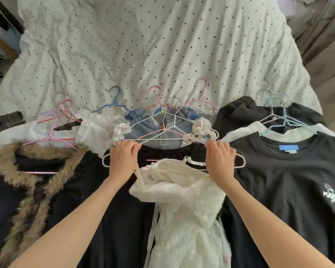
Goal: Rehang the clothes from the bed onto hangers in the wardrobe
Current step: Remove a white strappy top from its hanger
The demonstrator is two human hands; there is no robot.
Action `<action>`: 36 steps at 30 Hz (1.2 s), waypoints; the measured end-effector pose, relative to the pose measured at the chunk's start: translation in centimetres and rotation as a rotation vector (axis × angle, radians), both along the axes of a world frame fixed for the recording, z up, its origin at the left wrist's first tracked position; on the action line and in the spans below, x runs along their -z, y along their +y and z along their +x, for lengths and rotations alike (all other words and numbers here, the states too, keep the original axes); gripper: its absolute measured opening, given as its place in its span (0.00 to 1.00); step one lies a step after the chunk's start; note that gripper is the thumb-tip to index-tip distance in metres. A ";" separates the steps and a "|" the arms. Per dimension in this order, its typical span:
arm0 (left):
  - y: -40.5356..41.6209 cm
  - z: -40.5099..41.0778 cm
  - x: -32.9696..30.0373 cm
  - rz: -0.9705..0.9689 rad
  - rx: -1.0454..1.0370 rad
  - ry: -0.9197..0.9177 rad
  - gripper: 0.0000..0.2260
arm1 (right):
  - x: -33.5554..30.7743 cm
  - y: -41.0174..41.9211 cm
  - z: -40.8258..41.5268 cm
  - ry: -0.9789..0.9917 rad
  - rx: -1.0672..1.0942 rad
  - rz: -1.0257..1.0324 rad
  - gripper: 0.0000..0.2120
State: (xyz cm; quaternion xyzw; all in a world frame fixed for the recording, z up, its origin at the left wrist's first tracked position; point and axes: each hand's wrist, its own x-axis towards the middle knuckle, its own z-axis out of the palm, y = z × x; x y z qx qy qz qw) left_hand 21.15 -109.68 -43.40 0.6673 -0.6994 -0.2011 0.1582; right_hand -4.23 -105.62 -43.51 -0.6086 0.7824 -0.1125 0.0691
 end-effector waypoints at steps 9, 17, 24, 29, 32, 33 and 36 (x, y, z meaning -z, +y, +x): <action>-8.9 -1.0 5.1 0.110 0.024 -0.055 0.12 | 4.0 -8.3 -2.3 -0.270 0.143 0.185 0.14; -1.3 -0.5 2.8 -0.014 -0.020 0.057 0.13 | 1.6 -1.5 -2.0 -0.509 0.262 -0.061 0.16; 16.1 -2.2 1.6 0.376 -0.244 0.371 0.11 | 0.2 12.0 0.3 -0.788 0.583 -0.047 0.17; 24.2 -3.5 2.8 0.653 -0.269 0.362 0.11 | 0.3 20.6 2.6 -0.721 0.512 0.215 0.18; 26.6 -3.5 2.9 0.741 -0.260 0.330 0.14 | 0.5 24.6 4.1 -0.716 0.468 0.400 0.26; 27.4 -3.4 2.7 0.770 -0.245 0.310 0.14 | 0.4 25.7 4.6 -0.720 0.451 0.432 0.27; 30.1 -3.2 2.1 0.794 -0.213 0.249 0.13 | 0.1 28.3 5.9 -0.689 0.432 0.497 0.29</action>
